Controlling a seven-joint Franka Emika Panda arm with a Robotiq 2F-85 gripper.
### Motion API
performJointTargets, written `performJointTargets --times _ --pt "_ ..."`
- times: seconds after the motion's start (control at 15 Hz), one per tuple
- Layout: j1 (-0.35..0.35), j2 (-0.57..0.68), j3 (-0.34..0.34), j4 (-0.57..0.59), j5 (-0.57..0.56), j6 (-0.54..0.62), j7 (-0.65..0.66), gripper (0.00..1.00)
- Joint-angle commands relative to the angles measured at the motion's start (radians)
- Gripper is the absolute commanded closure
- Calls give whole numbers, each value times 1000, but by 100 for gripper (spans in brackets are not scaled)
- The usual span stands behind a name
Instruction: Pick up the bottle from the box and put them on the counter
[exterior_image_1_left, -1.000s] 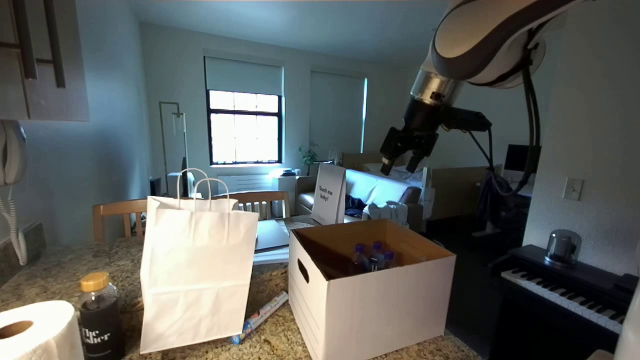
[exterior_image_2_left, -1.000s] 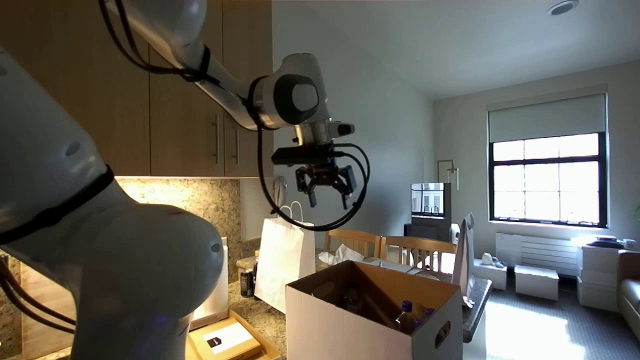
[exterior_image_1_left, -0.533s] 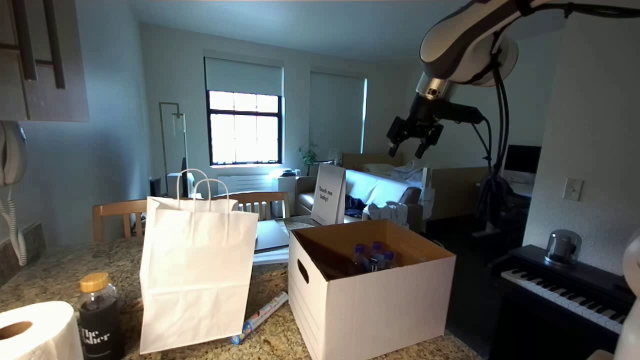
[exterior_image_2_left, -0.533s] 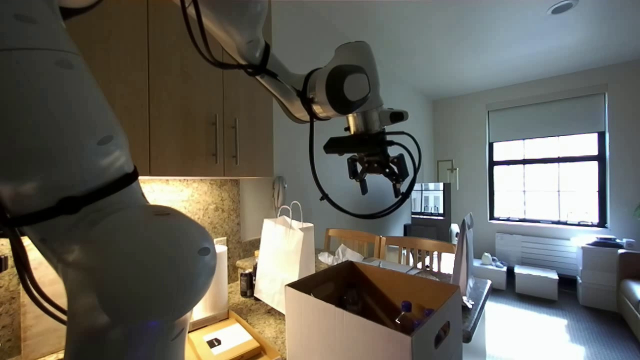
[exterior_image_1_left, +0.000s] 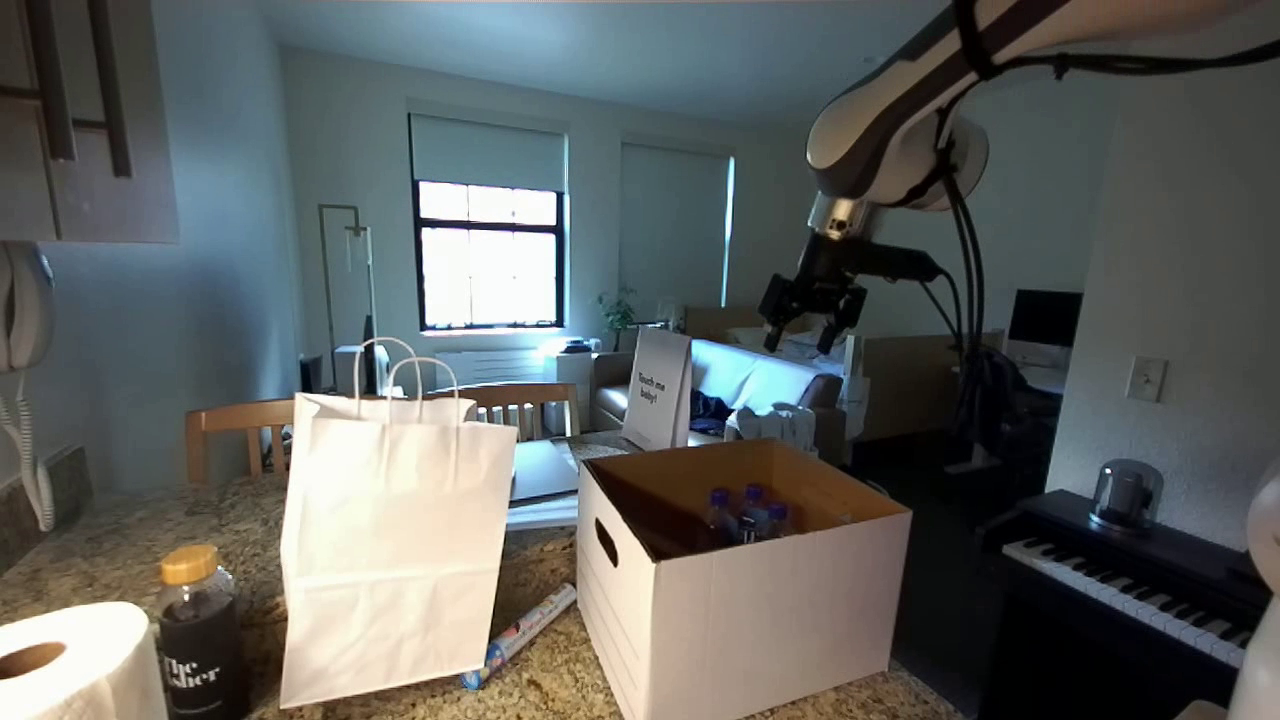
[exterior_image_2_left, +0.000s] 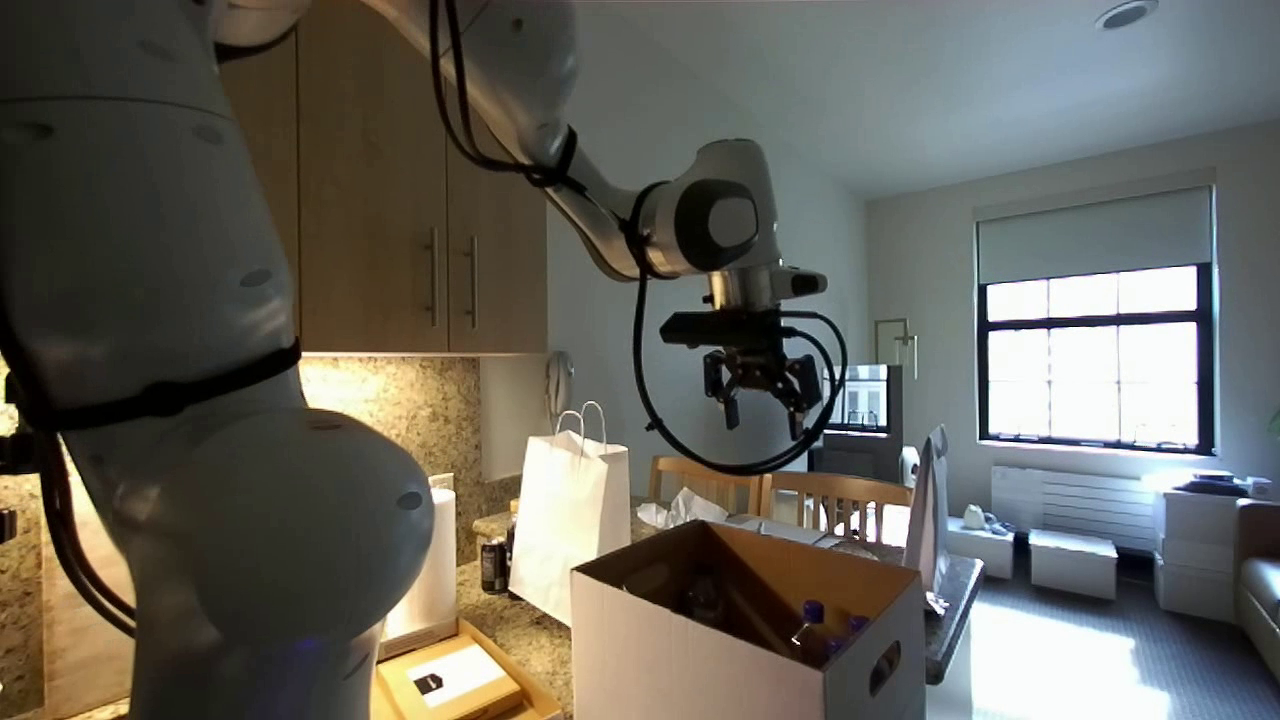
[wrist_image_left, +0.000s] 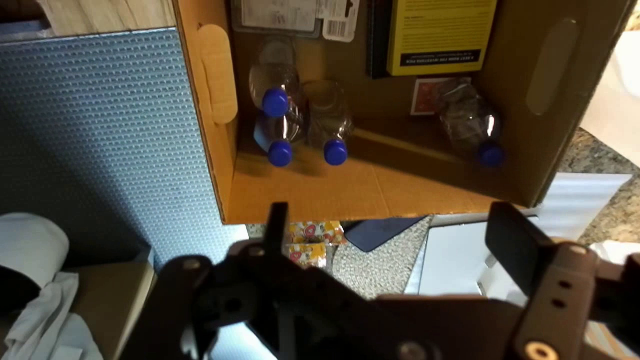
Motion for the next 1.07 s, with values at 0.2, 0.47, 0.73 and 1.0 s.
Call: performJointTargets --times 0.2,0.47,0.73,1.0 --pt "-10 337 14 64 69 256 10 0" --pt "-9 504 34 125 29 358 34 0" --pt "-24 600 83 198 104 364 25 0" --pt "-18 598 77 185 69 371 22 0"
